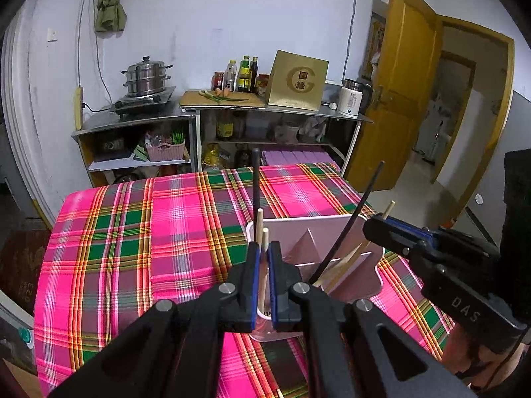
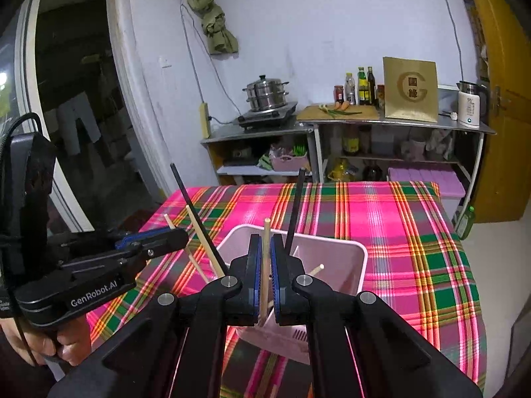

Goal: Organize utensils
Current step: 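Lower the wooden chopsticks into the basket and open both tools, then move both open tools back toward the remaining wooden chopsticks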

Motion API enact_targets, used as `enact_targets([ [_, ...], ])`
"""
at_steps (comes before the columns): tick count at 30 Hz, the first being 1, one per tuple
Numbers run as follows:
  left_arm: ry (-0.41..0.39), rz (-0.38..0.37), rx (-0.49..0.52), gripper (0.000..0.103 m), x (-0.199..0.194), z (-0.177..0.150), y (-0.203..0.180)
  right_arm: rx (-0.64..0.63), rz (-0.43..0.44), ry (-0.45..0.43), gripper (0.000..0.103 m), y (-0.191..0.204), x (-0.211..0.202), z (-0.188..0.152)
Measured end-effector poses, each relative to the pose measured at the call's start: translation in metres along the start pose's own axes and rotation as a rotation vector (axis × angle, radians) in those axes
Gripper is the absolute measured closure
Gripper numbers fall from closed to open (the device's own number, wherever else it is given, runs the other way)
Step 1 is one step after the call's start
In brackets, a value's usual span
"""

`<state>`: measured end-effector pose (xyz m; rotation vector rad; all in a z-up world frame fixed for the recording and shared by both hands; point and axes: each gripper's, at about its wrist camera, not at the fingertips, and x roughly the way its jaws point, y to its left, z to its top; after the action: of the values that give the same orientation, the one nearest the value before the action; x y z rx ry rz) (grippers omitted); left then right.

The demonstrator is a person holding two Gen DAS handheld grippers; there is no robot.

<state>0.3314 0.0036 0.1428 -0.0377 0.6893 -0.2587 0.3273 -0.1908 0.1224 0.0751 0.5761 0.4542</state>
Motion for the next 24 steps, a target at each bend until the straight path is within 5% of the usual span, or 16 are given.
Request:
enact_targets([
  [24,-0.065,-0.038,-0.024,0.085,-0.059,-0.041,-0.008,-0.026,0.032,-0.064,0.091,0.010,-0.065,-0.029],
])
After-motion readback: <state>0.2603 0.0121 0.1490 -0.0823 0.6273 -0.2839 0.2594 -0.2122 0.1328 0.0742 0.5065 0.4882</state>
